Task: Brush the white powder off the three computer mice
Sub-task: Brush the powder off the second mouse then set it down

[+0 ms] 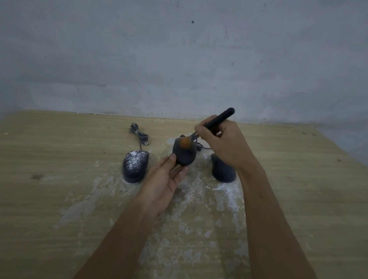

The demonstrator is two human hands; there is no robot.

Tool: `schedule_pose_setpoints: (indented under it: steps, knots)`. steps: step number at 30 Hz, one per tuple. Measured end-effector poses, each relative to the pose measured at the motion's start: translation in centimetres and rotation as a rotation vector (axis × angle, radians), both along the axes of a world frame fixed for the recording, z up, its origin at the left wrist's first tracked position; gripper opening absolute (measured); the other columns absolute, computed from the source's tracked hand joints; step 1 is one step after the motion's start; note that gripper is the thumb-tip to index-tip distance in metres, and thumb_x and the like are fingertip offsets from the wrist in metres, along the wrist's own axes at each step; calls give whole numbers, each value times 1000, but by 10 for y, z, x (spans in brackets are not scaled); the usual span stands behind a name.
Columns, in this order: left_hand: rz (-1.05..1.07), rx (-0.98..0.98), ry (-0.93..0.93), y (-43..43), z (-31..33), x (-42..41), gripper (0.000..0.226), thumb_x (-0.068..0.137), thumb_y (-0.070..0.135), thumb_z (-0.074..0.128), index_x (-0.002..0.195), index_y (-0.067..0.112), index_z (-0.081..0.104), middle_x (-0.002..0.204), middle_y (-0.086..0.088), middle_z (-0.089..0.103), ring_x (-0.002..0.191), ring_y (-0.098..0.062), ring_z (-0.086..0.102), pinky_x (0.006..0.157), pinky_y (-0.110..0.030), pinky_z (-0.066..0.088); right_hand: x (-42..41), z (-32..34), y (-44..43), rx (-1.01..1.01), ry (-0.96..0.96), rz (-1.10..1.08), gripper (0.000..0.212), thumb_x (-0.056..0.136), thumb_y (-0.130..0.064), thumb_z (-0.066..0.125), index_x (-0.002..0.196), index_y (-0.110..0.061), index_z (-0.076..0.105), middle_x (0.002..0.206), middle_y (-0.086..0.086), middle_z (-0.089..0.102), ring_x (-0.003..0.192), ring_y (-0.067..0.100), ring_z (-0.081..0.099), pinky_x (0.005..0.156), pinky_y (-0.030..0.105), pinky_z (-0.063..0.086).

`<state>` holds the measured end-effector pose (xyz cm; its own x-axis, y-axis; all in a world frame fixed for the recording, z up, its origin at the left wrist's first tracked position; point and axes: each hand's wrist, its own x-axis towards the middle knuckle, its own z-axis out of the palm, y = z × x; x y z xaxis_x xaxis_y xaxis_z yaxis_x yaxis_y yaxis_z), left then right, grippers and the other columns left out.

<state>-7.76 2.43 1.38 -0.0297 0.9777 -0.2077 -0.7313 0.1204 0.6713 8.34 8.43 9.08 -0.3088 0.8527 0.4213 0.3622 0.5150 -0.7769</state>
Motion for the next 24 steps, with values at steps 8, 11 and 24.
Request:
schedule_pose_setpoints:
  steps: [8,11,24]
  knots:
    - [7,-12,-29,2,-2,-4,31,100,12,52,128,-2,57,116,-18,73,102,-20,73,72,-23,60,5,-4,5,-38,10,5,11,96,-26,69,88,-21,73,80,-3,74,78,15,68,69,26,55]
    - [16,-21,-29,2,-3,-5,31,102,12,50,128,-3,57,116,-19,72,99,-20,74,71,-23,60,9,-9,7,-143,-134,73,15,94,-27,68,83,-18,73,74,1,70,69,9,65,64,20,51]
    - [-15,-47,-10,4,-7,-6,36,103,8,45,138,4,50,123,-18,69,113,-24,68,89,-32,57,14,-30,17,-288,141,-163,19,95,-27,68,82,-13,70,60,-1,58,51,8,49,50,24,39]
